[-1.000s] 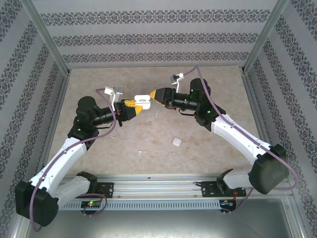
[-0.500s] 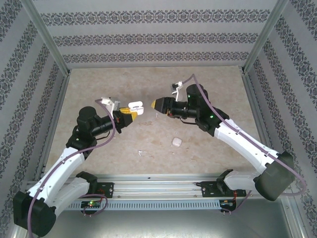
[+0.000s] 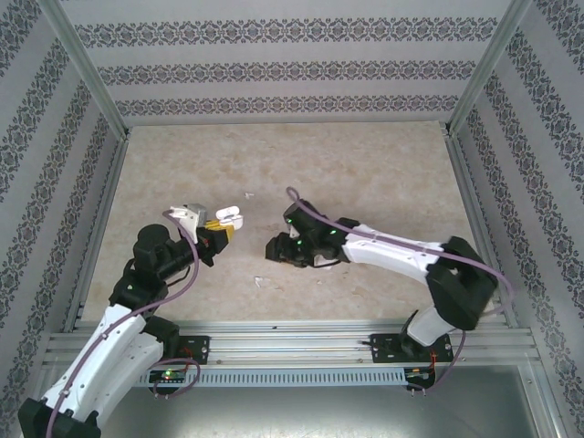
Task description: Insert wireless bluetooth earbuds into charging case
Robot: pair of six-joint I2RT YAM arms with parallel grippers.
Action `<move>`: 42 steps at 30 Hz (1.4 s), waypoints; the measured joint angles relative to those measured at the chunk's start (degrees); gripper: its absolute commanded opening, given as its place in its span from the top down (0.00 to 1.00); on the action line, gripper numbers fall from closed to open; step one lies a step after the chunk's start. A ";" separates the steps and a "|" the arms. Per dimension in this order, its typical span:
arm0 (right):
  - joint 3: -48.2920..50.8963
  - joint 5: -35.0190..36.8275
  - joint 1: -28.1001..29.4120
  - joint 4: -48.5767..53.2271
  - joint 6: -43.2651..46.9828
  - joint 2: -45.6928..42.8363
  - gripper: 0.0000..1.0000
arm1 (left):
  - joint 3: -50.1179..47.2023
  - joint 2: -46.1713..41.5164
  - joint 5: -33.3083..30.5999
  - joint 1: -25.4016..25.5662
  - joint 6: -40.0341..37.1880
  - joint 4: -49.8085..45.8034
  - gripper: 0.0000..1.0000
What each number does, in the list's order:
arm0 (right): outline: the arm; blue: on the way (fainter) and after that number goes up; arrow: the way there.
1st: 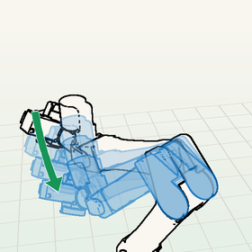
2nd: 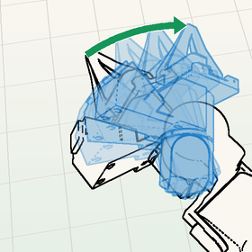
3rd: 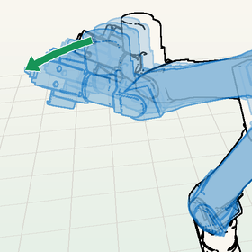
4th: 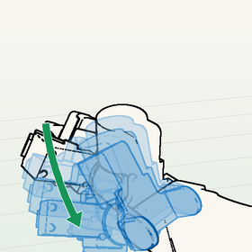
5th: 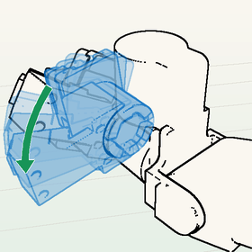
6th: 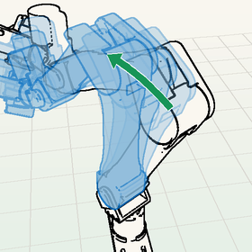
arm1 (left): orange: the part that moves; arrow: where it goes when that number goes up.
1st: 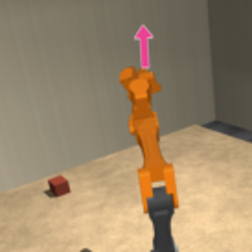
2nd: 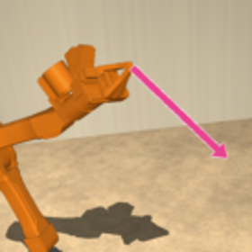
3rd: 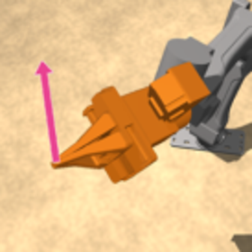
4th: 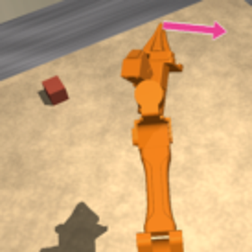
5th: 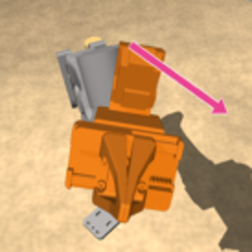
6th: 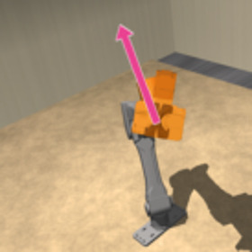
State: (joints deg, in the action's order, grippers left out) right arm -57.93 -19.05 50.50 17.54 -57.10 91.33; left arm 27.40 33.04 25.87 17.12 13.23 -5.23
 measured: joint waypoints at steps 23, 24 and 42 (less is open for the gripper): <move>-26.40 11.10 10.91 22.97 2.49 22.97 0.48 | 3.26 -7.28 -13.97 0.00 -4.94 -18.91 1.00; -26.80 11.52 10.91 23.61 2.73 23.15 0.46 | 3.26 -7.28 -13.97 0.00 -4.94 -18.88 1.00; -31.21 12.55 10.91 26.82 4.20 29.44 0.54 | 3.28 -7.50 -13.20 0.00 -5.75 -19.87 1.00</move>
State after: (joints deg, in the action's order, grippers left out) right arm -89.14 -6.50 61.41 44.36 -52.90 120.77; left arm 30.68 25.54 12.67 17.12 7.49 -25.10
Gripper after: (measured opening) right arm 0.479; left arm 0.151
